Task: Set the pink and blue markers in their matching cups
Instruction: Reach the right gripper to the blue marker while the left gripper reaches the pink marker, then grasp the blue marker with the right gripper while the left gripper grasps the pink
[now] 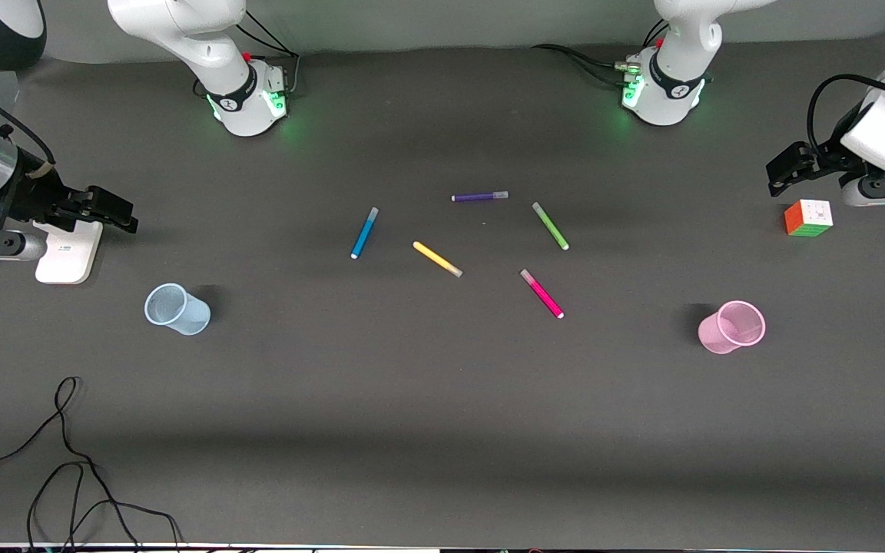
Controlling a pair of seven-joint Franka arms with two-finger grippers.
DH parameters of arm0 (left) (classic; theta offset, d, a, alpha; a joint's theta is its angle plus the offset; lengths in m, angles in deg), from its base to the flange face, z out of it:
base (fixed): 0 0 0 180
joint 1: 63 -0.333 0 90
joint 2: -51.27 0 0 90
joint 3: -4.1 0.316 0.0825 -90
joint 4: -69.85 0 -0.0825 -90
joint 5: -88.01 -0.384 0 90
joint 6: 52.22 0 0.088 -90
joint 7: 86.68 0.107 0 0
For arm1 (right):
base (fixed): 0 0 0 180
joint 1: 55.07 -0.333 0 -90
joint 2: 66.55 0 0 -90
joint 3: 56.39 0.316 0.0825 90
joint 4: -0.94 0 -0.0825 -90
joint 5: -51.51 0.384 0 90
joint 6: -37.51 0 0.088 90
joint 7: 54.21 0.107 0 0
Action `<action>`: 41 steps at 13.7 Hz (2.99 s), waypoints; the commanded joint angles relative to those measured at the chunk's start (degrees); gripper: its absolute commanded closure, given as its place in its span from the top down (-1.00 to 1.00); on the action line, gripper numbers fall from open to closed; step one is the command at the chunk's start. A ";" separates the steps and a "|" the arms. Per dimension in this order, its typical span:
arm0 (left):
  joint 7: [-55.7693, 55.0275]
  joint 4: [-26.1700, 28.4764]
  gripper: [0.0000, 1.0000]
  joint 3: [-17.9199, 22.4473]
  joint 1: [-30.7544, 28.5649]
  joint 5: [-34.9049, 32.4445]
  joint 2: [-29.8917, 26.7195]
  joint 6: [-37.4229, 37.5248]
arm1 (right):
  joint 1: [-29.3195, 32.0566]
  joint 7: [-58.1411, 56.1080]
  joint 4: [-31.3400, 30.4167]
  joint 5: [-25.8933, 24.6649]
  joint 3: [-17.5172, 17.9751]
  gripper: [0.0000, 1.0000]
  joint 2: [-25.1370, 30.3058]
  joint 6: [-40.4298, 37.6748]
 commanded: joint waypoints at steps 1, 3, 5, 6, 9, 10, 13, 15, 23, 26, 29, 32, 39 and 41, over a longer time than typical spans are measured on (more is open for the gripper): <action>-0.48 0.25 0.98 0.19 0.42 0.55 -0.34 1.27 | 0.25 -1.61 0.99 -2.36 0.47 1.00 -0.41 0.13; -0.48 -0.02 0.98 0.19 0.34 0.46 -0.08 1.64 | 0.25 -2.85 1.08 -2.82 0.73 1.00 -0.58 0.04; -0.48 -0.02 0.98 0.10 0.51 0.55 0.01 1.73 | 0.07 -2.68 0.82 -2.38 0.91 1.00 -2.16 -0.74; -0.48 -0.19 0.98 0.02 0.60 0.46 0.45 1.73 | -1.41 -2.07 0.47 -0.63 1.08 1.00 -3.38 -1.79; -0.83 -3.08 0.98 -0.16 3.22 0.55 4.65 3.56 | -3.18 5.02 0.46 8.32 1.17 1.00 -10.31 -5.57; -1.71 -3.88 0.98 -0.16 4.89 0.55 6.76 5.40 | -4.48 6.45 0.29 11.04 1.08 1.00 -12.51 -6.10; -9.93 -4.06 0.98 -0.16 11.04 0.72 13.35 4.55 | -7.48 11.36 -1.37 19.82 1.08 1.00 -19.90 -6.02; -17.41 -3.97 0.98 -0.16 14.56 0.90 18.09 0.52 | -10.81 17.77 -1.30 21.71 1.08 1.00 -25.08 -4.71; -45.63 -3.88 0.98 -0.34 24.76 4.41 38.93 -21.36 | -14.17 19.30 -13.24 24.43 1.08 0.99 -33.63 13.65; -51.01 -4.14 0.97 -0.42 26.00 8.70 43.68 -27.35 | -15.74 19.30 -16.05 24.87 1.08 0.99 -34.25 16.74; -51.55 -4.06 0.94 -0.34 26.26 13.03 47.38 -31.93 | -15.92 18.77 -18.07 26.36 1.08 0.98 -34.25 19.27; -51.64 -3.62 0.86 -0.43 26.44 13.38 49.14 -32.02 | -18.21 18.86 -19.40 27.50 1.08 0.96 -34.60 23.33; -53.66 -3.53 0.33 -0.51 27.14 14.88 49.50 -31.50 | -17.51 18.51 -19.49 27.51 1.00 -0.98 -34.42 23.34; -53.57 -3.53 0.24 -0.51 27.06 14.88 49.41 -31.32 | -17.33 18.51 -19.49 27.51 0.82 -1.00 -34.51 23.34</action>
